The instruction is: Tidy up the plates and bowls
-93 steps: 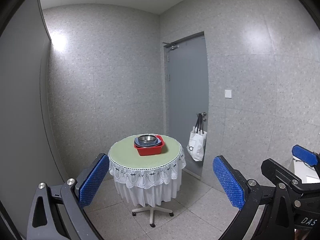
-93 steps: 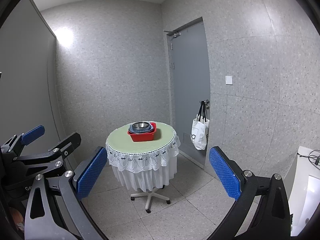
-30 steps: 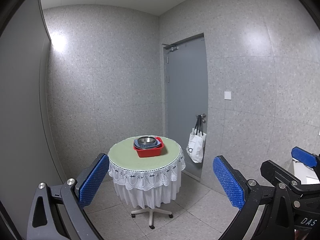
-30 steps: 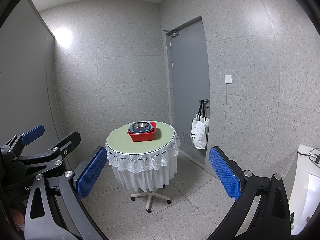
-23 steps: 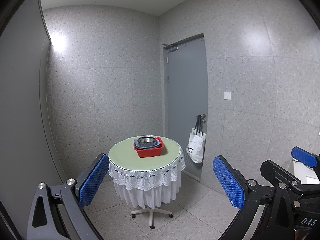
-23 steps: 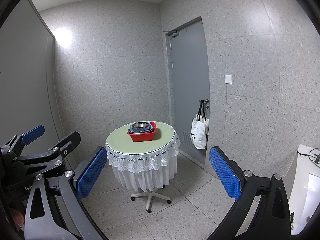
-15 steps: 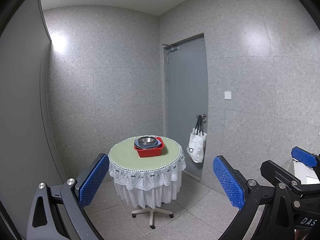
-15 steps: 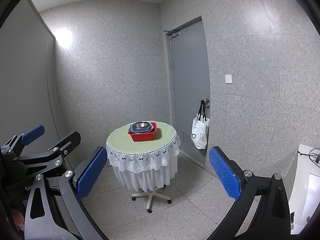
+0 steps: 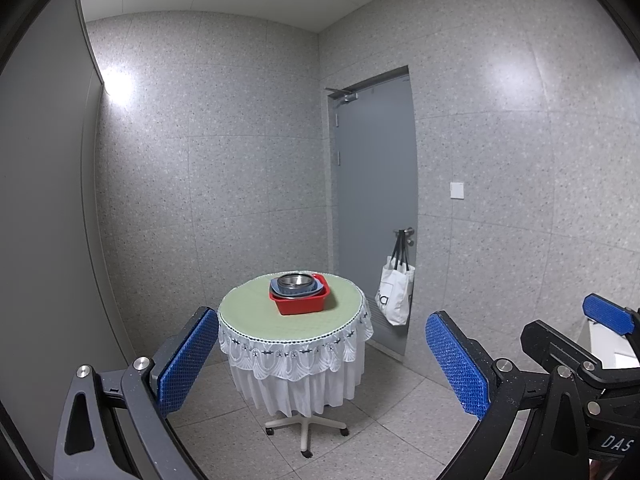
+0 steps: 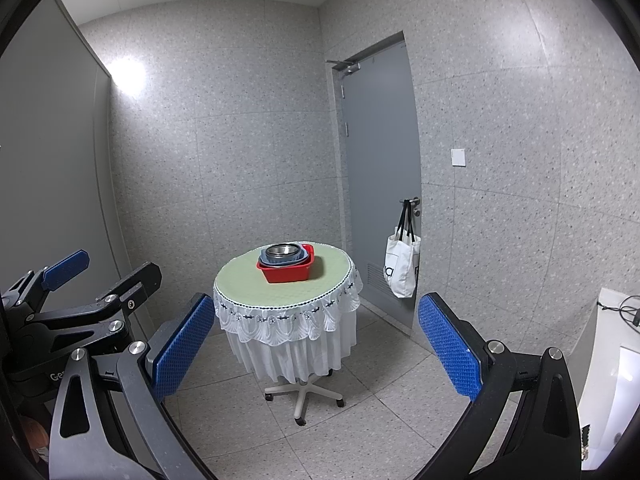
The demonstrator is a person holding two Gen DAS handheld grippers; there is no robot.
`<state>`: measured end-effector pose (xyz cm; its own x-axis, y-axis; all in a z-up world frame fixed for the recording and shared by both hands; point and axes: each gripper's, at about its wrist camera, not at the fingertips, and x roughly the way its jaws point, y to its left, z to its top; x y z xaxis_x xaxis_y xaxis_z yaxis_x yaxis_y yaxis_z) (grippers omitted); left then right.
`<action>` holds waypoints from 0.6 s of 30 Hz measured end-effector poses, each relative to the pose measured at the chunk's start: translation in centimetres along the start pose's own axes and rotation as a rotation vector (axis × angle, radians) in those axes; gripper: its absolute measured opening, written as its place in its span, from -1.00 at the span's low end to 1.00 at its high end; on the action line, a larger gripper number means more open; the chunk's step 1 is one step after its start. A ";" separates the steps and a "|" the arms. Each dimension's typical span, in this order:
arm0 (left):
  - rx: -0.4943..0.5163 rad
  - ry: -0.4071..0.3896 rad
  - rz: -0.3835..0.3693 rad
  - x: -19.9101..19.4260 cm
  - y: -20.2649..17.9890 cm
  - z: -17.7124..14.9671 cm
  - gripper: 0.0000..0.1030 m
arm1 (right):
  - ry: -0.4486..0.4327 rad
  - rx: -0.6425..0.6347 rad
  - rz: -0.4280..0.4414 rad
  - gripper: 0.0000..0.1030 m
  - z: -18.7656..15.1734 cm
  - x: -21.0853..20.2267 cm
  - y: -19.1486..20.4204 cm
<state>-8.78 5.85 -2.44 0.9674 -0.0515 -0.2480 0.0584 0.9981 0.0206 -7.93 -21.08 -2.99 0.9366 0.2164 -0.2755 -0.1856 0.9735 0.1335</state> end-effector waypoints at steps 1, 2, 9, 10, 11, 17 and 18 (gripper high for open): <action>-0.001 -0.001 0.000 0.0 0.0 0.0 0.99 | 0.000 0.000 0.000 1.00 0.0 0.0 0.0; 0.000 -0.001 0.001 0.0 -0.1 -0.1 0.99 | 0.000 0.000 0.000 1.00 0.0 0.0 0.0; 0.000 -0.001 0.006 0.4 -0.3 -0.2 0.99 | 0.001 0.002 0.002 1.00 0.1 0.3 0.1; 0.000 -0.001 0.007 0.3 -0.3 -0.3 0.99 | 0.000 0.003 0.002 1.00 0.1 0.4 0.2; 0.001 0.000 0.008 0.3 -0.3 -0.3 0.99 | 0.000 0.003 0.002 1.00 0.1 0.4 0.2; 0.002 0.001 0.009 0.4 -0.5 -0.4 0.99 | 0.002 0.006 0.004 1.00 0.1 0.6 0.2; 0.002 0.001 0.010 0.4 -0.5 -0.4 0.99 | 0.002 0.005 0.004 1.00 0.1 0.7 0.2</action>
<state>-8.54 5.32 -2.96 0.9677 -0.0417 -0.2486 0.0494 0.9985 0.0250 -7.32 -20.74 -3.06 0.9353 0.2204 -0.2768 -0.1877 0.9722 0.1397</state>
